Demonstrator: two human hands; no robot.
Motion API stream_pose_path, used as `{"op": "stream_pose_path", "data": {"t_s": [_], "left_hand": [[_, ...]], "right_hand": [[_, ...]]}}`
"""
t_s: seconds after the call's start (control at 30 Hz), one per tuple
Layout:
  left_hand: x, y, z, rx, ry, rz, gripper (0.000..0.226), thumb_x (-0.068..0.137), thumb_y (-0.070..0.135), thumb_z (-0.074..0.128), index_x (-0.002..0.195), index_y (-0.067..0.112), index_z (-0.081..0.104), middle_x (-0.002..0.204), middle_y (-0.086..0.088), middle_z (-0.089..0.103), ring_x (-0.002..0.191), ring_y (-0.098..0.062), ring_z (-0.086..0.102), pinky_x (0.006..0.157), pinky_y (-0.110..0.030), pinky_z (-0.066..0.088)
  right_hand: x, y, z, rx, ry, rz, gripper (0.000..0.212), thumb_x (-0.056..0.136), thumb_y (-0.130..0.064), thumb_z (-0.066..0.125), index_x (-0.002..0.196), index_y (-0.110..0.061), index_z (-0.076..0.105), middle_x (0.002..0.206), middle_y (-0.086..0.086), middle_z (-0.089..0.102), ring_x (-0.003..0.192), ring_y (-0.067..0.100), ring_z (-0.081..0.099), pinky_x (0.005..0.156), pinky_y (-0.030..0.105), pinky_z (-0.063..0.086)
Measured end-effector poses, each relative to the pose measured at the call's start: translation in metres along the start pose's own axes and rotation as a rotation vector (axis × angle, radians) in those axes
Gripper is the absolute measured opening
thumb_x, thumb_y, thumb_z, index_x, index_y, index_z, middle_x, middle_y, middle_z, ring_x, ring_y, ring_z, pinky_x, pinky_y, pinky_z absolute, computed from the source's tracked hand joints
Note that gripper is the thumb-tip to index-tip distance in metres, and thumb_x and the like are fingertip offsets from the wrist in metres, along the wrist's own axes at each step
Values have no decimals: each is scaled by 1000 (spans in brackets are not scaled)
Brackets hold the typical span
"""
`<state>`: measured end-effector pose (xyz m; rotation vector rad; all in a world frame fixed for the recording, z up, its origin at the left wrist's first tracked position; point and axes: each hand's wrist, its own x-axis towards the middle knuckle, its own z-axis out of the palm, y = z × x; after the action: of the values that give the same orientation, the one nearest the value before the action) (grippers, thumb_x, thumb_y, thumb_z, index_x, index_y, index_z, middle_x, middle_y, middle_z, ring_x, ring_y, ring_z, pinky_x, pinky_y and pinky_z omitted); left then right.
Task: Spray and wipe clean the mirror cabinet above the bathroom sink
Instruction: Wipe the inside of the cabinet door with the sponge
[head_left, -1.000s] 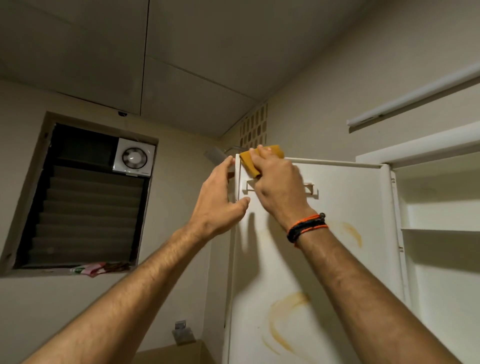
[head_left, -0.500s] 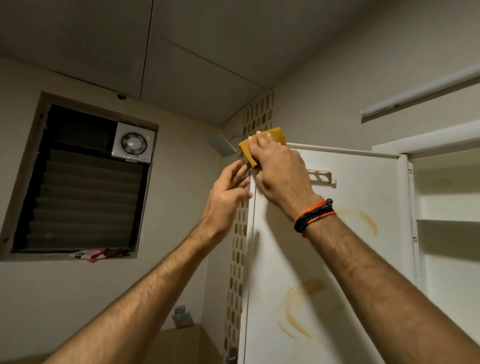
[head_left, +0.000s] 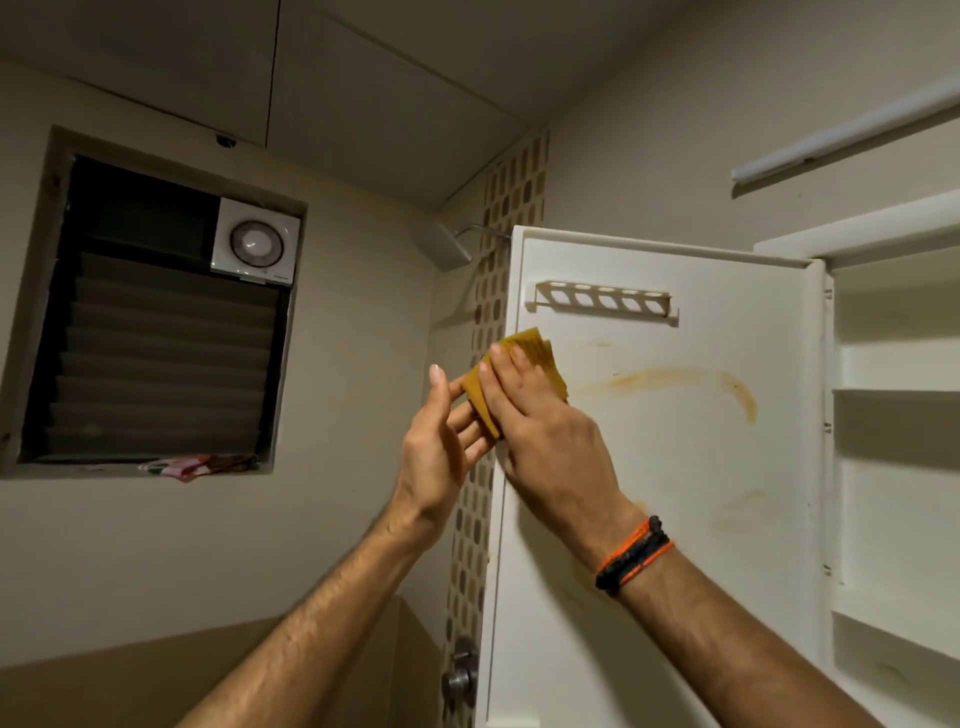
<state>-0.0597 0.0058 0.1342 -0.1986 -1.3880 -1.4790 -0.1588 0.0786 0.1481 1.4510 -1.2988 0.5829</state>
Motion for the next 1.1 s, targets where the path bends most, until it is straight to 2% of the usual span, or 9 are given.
{"op": "stream_pose_path", "data": {"t_s": [0.13, 0.37, 0.6, 0.77, 0.9, 1.0, 1.1], "left_hand": [[-18, -16, -15, -63, 69, -95, 77, 81, 65, 36, 132, 10, 53, 132, -16, 62, 123, -25, 59, 108, -41, 42], [-35, -32, -32, -69, 75, -161, 84, 84, 68, 32, 129, 1, 55, 126, -16, 65, 119, -26, 62, 101, -38, 48], [-53, -43, -41, -55, 98, -229, 86, 84, 70, 29, 131, 3, 54, 128, -18, 64, 119, -28, 62, 101, -40, 48], [-70, -53, -45, -43, 102, -290, 89, 82, 71, 28, 126, -2, 57, 125, -20, 65, 115, -29, 64, 92, -36, 55], [-81, -60, -48, -10, 119, -333, 90, 87, 71, 23, 126, -2, 57, 127, -21, 64, 119, -32, 61, 98, -40, 50], [-86, -63, -51, -16, 146, -390, 89, 90, 72, 19, 129, 1, 54, 134, -22, 57, 124, -33, 57, 104, -43, 46], [-91, -65, -56, 14, 160, -440, 89, 89, 75, 16, 120, 4, 59, 132, -21, 57, 117, -30, 60, 98, -41, 50]], "right_hand": [[-19, -2, 6, 78, 21, 0, 59, 87, -4, 65, 144, -6, 46, 152, 12, 39, 142, 25, 36, 110, 36, 41], [13, 5, -4, 96, -42, 71, 65, 92, -2, 49, 153, -12, 29, 161, 6, 19, 149, 21, 16, 114, 36, 36], [-69, -19, 24, 151, 1, 11, 66, 83, -3, 68, 145, -6, 43, 154, 11, 36, 144, 25, 31, 109, 33, 38], [-131, -40, 43, 183, -17, 5, 72, 78, -2, 76, 143, -7, 46, 152, 11, 39, 143, 23, 33, 113, 37, 36], [-136, -43, 38, 184, -38, 7, 69, 76, -2, 77, 140, -5, 51, 149, 12, 44, 139, 24, 40, 108, 34, 41], [-114, -35, 25, 170, -56, 14, 61, 82, -6, 72, 140, -4, 51, 149, 13, 44, 138, 26, 42, 101, 34, 45], [-101, -32, 17, 159, -99, 35, 59, 86, -5, 63, 143, -5, 47, 152, 11, 40, 140, 26, 39, 101, 35, 47]]}}
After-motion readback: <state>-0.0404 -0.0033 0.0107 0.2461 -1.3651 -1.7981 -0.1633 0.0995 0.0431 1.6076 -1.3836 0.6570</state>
